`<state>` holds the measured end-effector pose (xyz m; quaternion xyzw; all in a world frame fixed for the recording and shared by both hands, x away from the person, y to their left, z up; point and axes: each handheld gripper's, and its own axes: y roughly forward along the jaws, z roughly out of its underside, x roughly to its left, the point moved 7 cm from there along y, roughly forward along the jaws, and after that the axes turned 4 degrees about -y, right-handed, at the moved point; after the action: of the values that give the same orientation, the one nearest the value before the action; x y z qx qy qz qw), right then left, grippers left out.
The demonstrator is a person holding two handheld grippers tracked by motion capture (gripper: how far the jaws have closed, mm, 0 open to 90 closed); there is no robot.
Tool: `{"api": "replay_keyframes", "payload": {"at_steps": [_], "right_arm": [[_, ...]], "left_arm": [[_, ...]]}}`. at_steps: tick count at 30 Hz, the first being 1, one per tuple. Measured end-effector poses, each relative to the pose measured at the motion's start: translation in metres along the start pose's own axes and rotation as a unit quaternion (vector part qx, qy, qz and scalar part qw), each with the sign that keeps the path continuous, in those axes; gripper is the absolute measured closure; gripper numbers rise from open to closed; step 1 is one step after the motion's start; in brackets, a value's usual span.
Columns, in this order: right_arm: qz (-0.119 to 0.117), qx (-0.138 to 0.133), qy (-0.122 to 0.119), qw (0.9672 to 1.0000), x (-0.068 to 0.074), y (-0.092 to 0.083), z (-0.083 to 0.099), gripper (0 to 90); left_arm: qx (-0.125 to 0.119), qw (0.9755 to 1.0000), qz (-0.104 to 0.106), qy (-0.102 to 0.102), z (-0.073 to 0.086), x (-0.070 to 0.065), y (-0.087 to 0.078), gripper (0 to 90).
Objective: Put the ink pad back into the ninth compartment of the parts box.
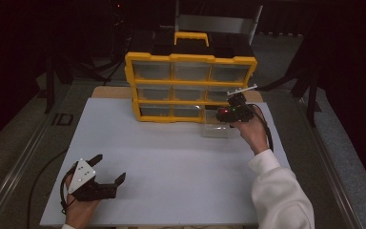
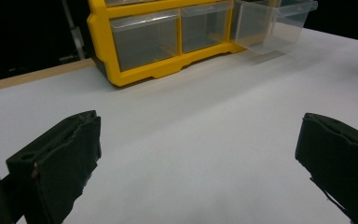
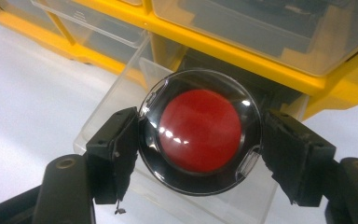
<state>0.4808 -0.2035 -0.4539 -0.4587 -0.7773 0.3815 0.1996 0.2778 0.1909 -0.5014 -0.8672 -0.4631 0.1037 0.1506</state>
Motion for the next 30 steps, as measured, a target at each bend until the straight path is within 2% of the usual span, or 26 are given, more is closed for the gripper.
{"api": "replay_keyframes", "payload": {"at_steps": [13, 15, 17, 23, 30], "right_arm": [[0.005, -0.002, 0.010, 0.9999, 0.000, 0.005, 0.006, 28.9], [0.018, -0.008, 0.011, 0.9997, 0.000, 0.004, 0.005, 18.8], [0.023, -0.011, 0.014, 0.9996, 0.001, 0.003, 0.003, 14.2], [0.030, -0.015, -0.001, 0.9995, 0.002, -0.001, 0.003, 11.6], [0.021, -0.014, -0.016, 0.9995, 0.003, -0.005, 0.005, 11.4]], "left_arm": [[0.002, 1.0000, 0.000, 0.001, 0.000, 0.000, 0.001, 0.4], [0.002, 1.0000, 0.000, 0.001, 0.001, 0.000, 0.001, 0.4], [0.002, 1.0000, 0.000, 0.001, 0.001, 0.000, 0.001, 0.4], [0.001, 1.0000, 0.000, 0.000, 0.000, 0.000, 0.001, 0.4], [0.003, 1.0000, 0.000, 0.001, 0.001, 0.000, 0.001, 0.4]]}}
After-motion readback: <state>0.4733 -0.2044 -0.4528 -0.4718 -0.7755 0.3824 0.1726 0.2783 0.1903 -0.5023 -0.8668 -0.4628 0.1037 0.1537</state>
